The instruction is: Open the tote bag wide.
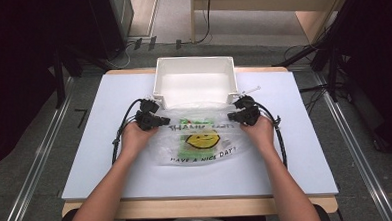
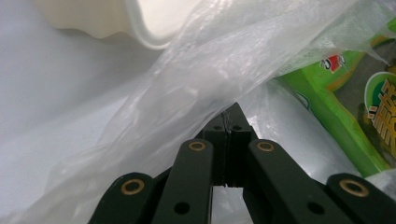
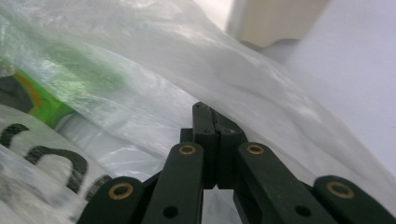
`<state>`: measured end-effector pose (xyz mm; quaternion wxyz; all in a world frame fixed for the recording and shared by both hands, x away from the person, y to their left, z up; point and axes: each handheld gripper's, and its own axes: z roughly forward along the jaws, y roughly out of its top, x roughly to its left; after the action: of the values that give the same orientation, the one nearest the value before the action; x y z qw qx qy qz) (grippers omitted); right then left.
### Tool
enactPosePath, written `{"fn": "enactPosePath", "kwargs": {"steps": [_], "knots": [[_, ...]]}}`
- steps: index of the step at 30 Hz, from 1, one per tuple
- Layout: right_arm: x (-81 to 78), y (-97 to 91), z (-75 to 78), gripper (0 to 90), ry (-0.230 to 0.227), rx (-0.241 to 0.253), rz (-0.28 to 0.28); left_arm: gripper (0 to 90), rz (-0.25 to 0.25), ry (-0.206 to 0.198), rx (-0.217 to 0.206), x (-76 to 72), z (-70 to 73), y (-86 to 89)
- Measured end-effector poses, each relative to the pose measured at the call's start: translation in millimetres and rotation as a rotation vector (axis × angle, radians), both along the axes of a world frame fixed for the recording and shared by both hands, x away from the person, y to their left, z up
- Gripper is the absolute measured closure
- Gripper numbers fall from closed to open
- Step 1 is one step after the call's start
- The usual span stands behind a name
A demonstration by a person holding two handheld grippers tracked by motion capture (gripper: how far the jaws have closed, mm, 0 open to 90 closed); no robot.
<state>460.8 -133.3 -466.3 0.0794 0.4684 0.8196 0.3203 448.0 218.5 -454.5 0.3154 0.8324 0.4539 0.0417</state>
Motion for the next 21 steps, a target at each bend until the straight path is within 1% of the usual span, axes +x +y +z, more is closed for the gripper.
{"fn": "enactPosePath", "kwargs": {"steps": [2,3,4,5,6,8,11,13,14,16,18,21], "knots": [[-0.1,-2.6,0.2,90.0,0.000,-0.002,-0.014,90.0,0.010,-0.018,0.012,-1.5,0.0,-1.4],[-0.5,-2.2,0.6,90.0,0.005,0.001,-0.013,90.0,0.005,-0.022,0.016,-2.2,0.2,-3.2],[-1.0,-1.2,1.1,90.0,0.015,0.008,-0.005,90.0,-0.004,-0.017,0.008,-2.3,0.3,-4.3],[-1.5,0.3,1.6,90.0,0.018,0.015,0.002,90.0,-0.005,-0.008,-0.011,-2.4,0.9,-5.6],[-3.0,3.6,3.1,90.0,0.017,0.015,0.015,90.0,-0.018,-0.001,-0.024,-2.7,2.5,-7.2],[-6.9,12.1,7.5,90.0,0.002,0.008,0.050,90.0,-0.028,-0.004,-0.029,-4.5,4.9,-10.9],[-11.8,21.3,13.0,90.0,-0.014,0.004,0.078,90.0,-0.052,0.007,-0.040,-8.4,9.0,-12.9],[-15.5,26.1,19.6,90.0,-0.014,0.022,0.095,90.0,-0.061,0.006,-0.049,-12.1,12.3,-13.0],[-17.8,28.2,23.8,90.0,-0.023,0.027,0.104,90.0,-0.064,0.007,-0.050,-13.5,14.0,-12.9],[-21.8,33.4,32.7,90.0,-0.038,0.031,0.124,90.0,-0.074,0.010,-0.073,-16.2,18.4,-12.9],[-23.8,38.3,39.4,90.0,-0.043,0.040,0.134,90.0,-0.082,0.007,-0.073,-18.9,22.9,-14.1],[-25.9,45.7,50.8,90.0,-0.040,0.069,0.170,90.0,-0.098,0.011,-0.067,-23.3,27.6,-15.9]]}}
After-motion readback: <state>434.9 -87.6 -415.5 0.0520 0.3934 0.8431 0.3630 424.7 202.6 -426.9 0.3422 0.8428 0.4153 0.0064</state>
